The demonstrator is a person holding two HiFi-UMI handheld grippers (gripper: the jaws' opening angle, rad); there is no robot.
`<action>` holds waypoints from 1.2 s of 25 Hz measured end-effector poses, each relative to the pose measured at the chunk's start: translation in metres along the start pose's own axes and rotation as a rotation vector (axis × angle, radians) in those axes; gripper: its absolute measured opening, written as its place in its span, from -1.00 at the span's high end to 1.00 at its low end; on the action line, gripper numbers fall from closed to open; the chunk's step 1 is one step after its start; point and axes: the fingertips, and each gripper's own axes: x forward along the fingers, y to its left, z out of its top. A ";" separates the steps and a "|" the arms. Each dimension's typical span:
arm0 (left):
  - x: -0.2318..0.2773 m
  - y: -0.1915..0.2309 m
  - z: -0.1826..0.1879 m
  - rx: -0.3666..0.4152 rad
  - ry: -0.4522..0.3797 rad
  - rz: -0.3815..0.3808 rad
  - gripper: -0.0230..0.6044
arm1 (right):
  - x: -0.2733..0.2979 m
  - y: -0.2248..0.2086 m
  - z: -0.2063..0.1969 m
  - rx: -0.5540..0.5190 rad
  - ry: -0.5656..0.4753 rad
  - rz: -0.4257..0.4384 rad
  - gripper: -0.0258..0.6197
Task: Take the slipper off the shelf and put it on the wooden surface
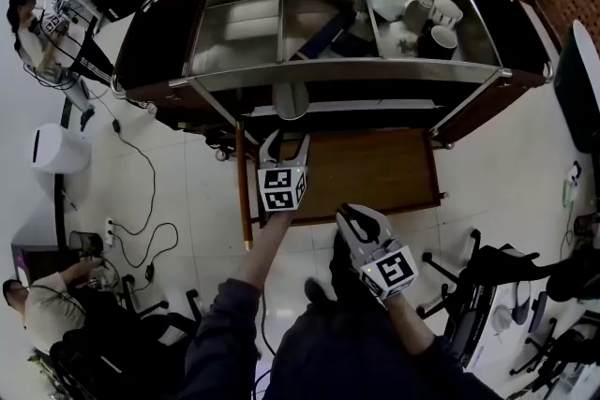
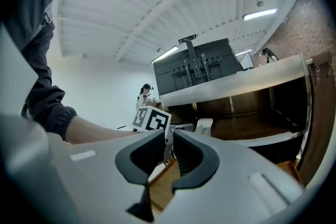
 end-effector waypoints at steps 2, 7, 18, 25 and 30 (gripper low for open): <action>0.048 0.023 -0.006 0.005 0.043 0.043 0.12 | 0.017 -0.031 -0.003 0.009 0.012 -0.024 0.82; 0.140 0.065 -0.019 0.053 0.124 0.119 0.25 | 0.052 -0.091 -0.007 0.023 0.041 -0.036 0.82; 0.169 0.099 -0.047 0.037 0.205 0.191 0.87 | 0.064 -0.136 -0.019 0.065 0.069 -0.044 0.83; 0.034 0.059 -0.089 0.002 0.187 0.220 0.87 | 0.061 -0.103 -0.021 0.049 0.071 0.008 0.84; -0.047 0.023 -0.165 -0.024 0.262 0.218 0.87 | 0.055 -0.066 -0.030 0.033 0.091 0.043 0.86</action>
